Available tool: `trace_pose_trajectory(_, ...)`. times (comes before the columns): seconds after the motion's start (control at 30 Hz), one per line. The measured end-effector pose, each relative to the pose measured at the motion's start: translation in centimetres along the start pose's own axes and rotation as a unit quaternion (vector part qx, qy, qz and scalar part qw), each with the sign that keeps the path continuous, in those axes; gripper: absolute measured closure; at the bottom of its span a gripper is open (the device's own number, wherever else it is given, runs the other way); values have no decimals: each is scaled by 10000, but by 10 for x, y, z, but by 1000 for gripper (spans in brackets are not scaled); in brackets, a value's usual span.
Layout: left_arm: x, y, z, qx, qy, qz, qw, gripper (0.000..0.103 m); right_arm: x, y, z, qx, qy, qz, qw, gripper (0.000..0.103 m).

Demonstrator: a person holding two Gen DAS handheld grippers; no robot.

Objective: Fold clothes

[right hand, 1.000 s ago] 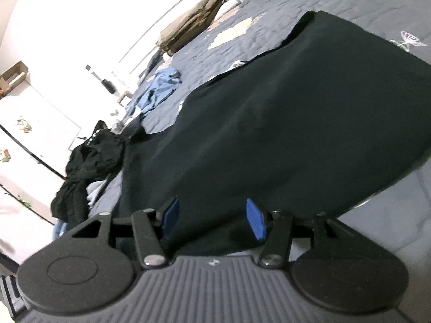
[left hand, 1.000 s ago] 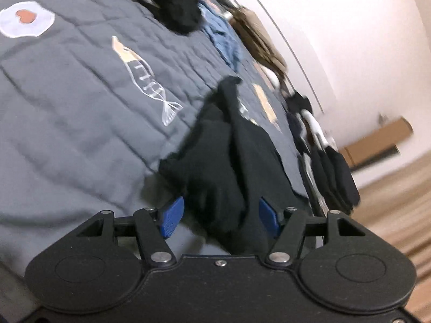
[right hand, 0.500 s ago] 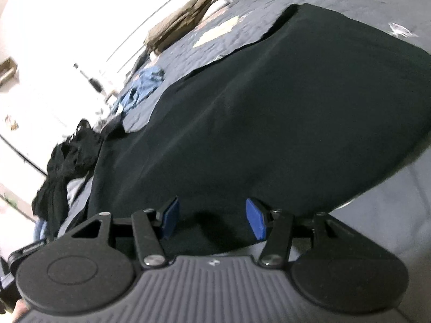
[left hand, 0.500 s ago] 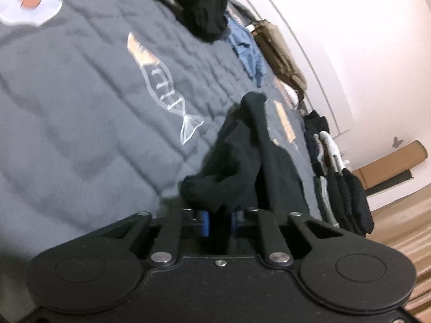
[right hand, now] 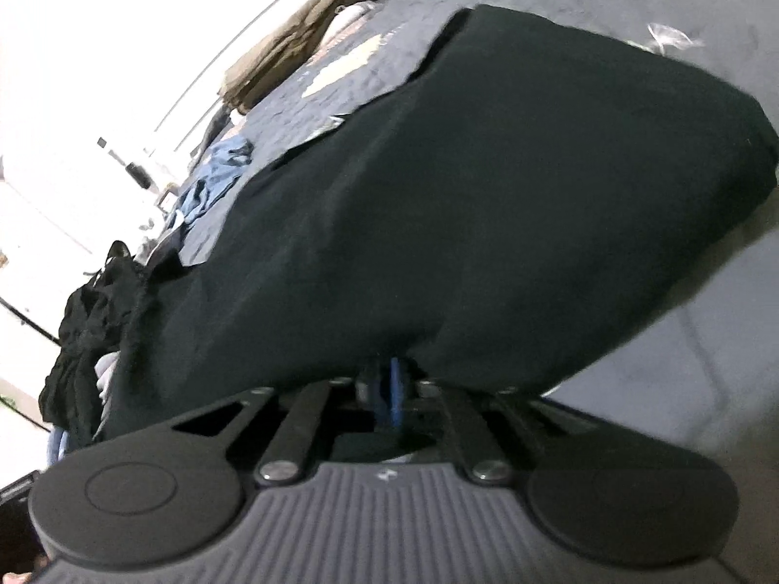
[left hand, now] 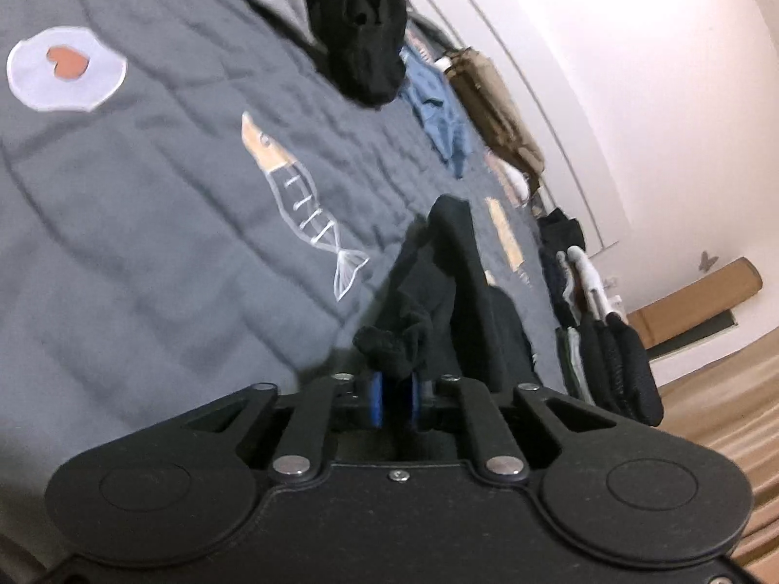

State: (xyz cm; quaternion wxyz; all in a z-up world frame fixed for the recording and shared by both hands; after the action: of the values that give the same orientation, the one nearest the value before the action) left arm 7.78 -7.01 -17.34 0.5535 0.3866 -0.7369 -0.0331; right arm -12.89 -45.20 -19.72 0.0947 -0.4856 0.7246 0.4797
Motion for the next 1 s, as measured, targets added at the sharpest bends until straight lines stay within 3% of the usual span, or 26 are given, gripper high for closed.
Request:
trace_pose_trajectory(0.03,0,-1,2,-25,15,-3,10000,76,-3,3,0,18,7,-80,10000,68)
trace_pose_trajectory(0.1,4,-3,7,-37,-119,-9,9999,70,-10,9,1,58,21,-245,9997,49)
trace_pose_trajectory(0.17,12,-4,10,-4,-420,-180,9990,60,-18,11,2,137,260,-198,9994,48)
trace_pose_trajectory(0.3,29,16,8,450,-994,-646,9919,57,-22,12,2,130,408,-210,9989,47)
trace_pose_trajectory(0.4,53,26,5,739,-2162,-980,9686,46,-21,9,1,48,383,-208,9990,47)
trace_pose_trajectory(0.57,94,15,18,839,-4172,-1209,8968,46,-26,6,3,-63,489,-261,9984,47)
trace_pose_trajectory(0.6,98,6,20,751,-4363,-1170,8890,46,-27,5,4,-75,518,-264,9983,47)
trace_pose_trajectory(0.63,102,-1,21,686,-4489,-1138,8837,46,-29,4,5,-95,525,-259,9982,47)
trace_pose_trajectory(0.73,100,-20,23,581,-4560,-1124,8809,50,-30,1,7,-143,534,-260,9981,46)
trace_pose_trajectory(0.83,98,-37,27,468,-4984,-1235,8569,67,-30,0,8,-161,557,-254,9980,46)
trace_pose_trajectory(0.87,97,-41,29,457,-5132,-1252,8479,69,-30,-1,8,-165,557,-255,9980,46)
trace_pose_trajectory(1.0,92,-53,34,320,-5305,-1260,8376,69,-31,-1,8,-170,580,-258,9978,45)
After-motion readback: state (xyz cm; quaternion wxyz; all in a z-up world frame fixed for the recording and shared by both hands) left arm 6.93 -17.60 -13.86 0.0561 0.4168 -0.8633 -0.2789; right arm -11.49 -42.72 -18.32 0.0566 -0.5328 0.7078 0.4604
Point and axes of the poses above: each gripper's, at about its wrist camera, not at the fingertips, and y roughly against the way its jaws point, x to its right, z to its underside, the point moved 3 cm from there along -y, roughly the way its jaws point, and after that the axes turned 1 degree about x, right-handed, at the moved point
